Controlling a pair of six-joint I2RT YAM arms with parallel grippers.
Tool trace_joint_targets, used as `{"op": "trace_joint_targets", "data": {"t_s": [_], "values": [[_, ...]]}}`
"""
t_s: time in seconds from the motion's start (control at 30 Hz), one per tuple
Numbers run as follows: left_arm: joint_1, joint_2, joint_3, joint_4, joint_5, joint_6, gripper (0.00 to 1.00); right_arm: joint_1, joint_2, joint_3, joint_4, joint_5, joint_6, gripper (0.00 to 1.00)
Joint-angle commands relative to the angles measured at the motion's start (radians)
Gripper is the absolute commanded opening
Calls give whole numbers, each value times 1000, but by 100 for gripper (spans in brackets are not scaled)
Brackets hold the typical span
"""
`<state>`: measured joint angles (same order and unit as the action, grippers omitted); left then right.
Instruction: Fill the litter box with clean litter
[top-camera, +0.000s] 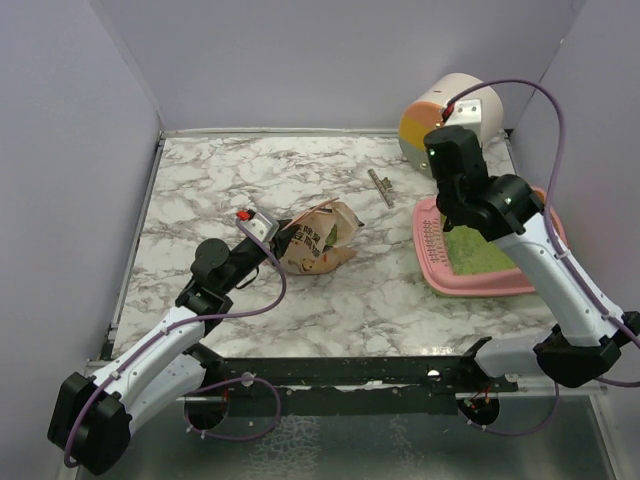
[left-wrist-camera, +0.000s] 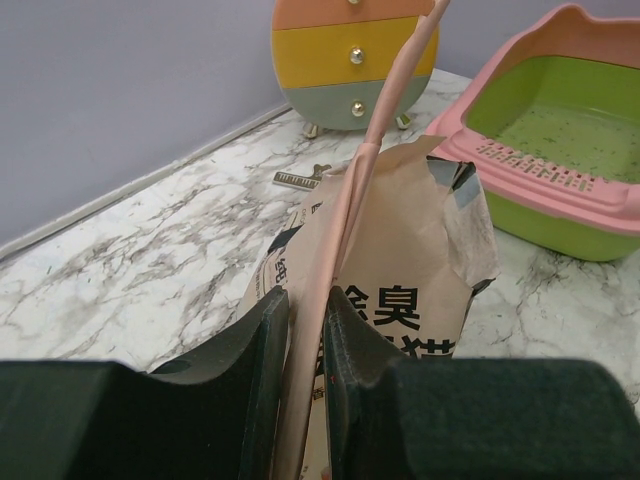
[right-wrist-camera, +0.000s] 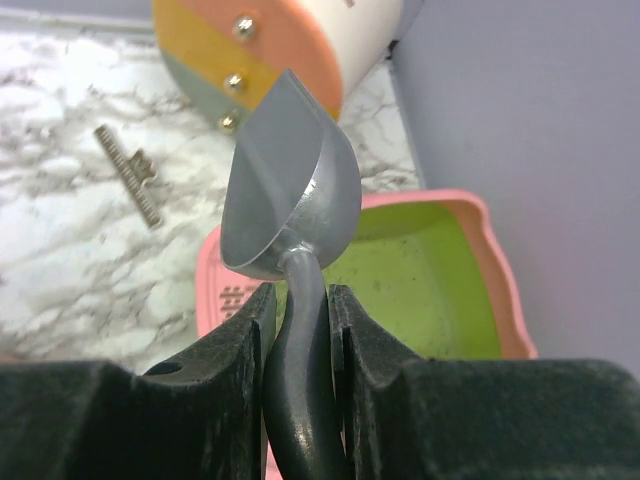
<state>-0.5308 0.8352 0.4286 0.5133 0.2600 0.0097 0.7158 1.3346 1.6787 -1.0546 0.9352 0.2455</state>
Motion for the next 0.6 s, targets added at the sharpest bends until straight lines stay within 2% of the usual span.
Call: {"op": "trace_joint_targets", "data": {"t_s": [0.0, 0.1, 0.23, 0.4, 0.5, 0.57], "values": [[-7, -2, 19, 33, 1, 1, 23, -165, -1, 35, 202, -101, -250, 1], [-8, 1, 20, 32, 9, -1, 23, -251, 2, 60, 246, -180, -273, 1], [-6, 3, 22, 32, 17, 1, 23, -397, 76, 174, 192, -420, -217, 1], [-7, -8, 22, 23, 12, 17, 23, -553, 161, 265, 141, -842, -154, 1], [-7, -10, 22, 21, 10, 23, 23, -685, 190, 258, 130, -1168, -131, 1], [-6, -6, 22, 18, 13, 26, 23, -731, 187, 225, 142, -1322, -130, 1]]}}
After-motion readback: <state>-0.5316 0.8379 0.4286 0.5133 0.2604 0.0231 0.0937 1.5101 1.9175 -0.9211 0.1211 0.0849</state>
